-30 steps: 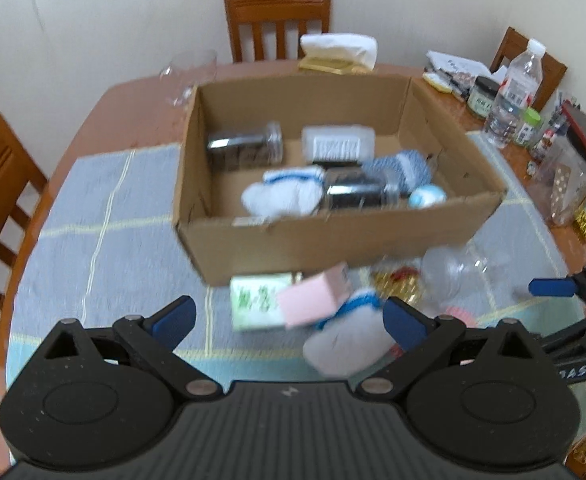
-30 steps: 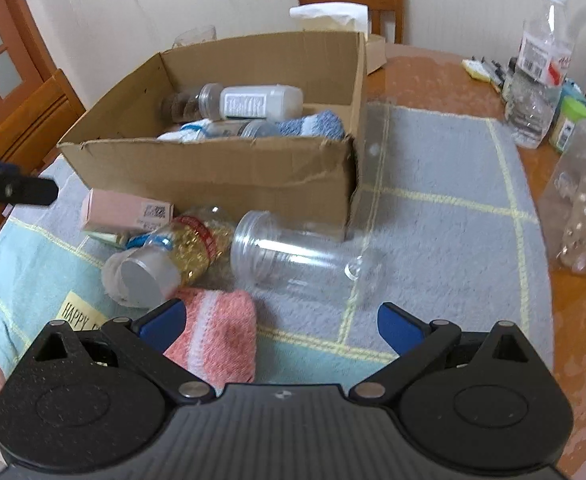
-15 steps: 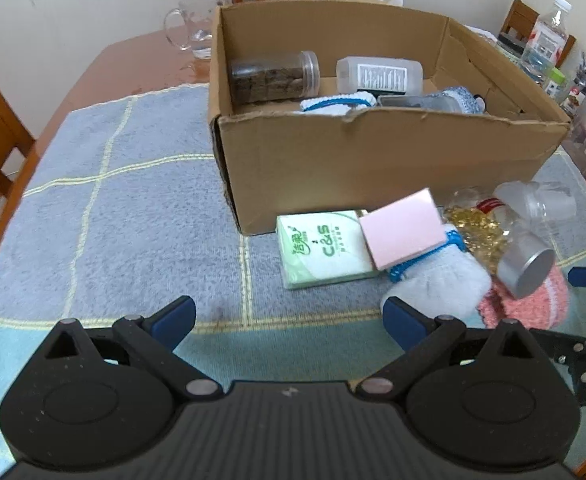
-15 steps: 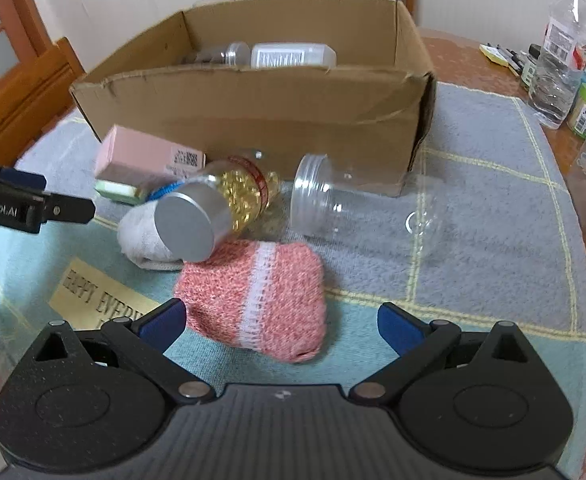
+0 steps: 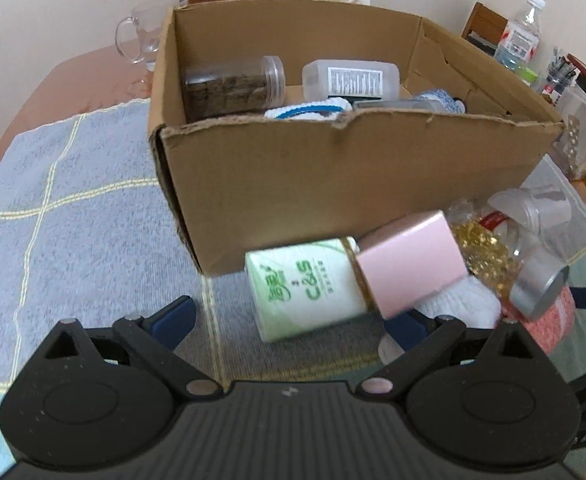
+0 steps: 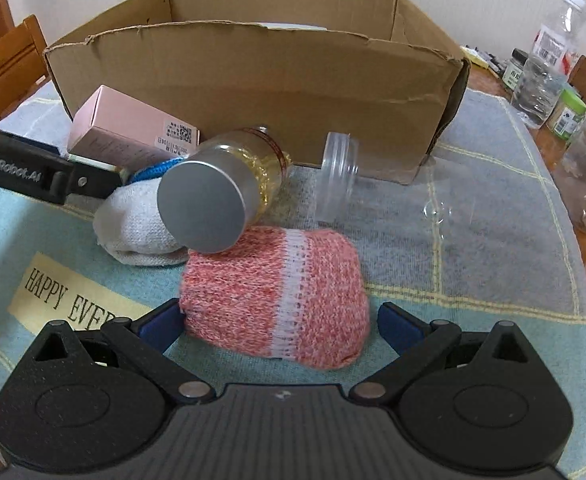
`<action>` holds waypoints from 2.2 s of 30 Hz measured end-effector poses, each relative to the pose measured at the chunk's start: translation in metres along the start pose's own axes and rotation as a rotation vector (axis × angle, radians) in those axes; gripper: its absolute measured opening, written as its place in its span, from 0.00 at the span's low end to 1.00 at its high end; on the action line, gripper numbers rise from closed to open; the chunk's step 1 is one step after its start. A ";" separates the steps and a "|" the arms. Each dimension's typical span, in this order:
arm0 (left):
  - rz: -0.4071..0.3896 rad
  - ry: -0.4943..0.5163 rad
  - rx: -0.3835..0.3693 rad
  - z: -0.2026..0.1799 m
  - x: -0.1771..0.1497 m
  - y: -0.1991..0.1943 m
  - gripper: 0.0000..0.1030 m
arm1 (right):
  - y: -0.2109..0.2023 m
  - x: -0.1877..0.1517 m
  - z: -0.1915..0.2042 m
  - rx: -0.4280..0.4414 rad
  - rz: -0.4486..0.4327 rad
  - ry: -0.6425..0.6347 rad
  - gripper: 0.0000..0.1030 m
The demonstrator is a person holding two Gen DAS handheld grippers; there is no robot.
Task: Organize objects
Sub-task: 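Return the left tool to the green C&S roll while the right tool approaches the pink sock, then grasp the green C&S roll with the left tool while the right tool grasps the pink knit sock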
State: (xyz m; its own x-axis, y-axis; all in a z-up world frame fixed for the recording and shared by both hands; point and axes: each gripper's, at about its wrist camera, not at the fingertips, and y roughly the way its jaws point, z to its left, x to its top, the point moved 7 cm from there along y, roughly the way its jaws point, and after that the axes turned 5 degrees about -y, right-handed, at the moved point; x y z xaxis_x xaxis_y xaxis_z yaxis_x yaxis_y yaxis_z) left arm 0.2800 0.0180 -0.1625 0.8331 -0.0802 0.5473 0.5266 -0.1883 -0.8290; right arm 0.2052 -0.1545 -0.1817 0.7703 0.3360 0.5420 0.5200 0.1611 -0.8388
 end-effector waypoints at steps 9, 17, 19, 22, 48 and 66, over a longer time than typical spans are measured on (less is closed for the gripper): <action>0.014 -0.003 0.032 0.022 -0.005 -0.001 0.97 | 0.001 0.002 0.001 -0.019 -0.001 0.026 1.00; 0.026 -0.031 0.095 0.052 -0.010 -0.009 0.97 | 0.002 0.003 0.002 -0.019 -0.004 0.022 1.00; 0.026 -0.031 0.092 0.050 -0.010 -0.008 0.97 | 0.003 0.003 0.003 -0.021 -0.003 0.025 1.00; 0.025 -0.032 0.093 0.044 -0.009 -0.003 0.97 | 0.004 0.005 0.002 -0.027 0.000 0.034 1.00; -0.003 -0.074 0.123 0.048 -0.007 0.000 0.85 | 0.008 0.006 -0.007 -0.025 -0.003 0.031 1.00; 0.002 -0.082 0.139 0.053 -0.002 -0.002 0.69 | 0.005 0.012 -0.006 0.024 0.001 -0.040 0.83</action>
State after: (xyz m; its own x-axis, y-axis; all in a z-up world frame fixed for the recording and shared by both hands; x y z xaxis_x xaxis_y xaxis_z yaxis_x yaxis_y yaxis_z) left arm 0.2865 0.0706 -0.1676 0.8423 0.0012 0.5390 0.5384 -0.0501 -0.8412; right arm 0.2193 -0.1549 -0.1785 0.7555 0.3727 0.5388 0.5096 0.1825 -0.8408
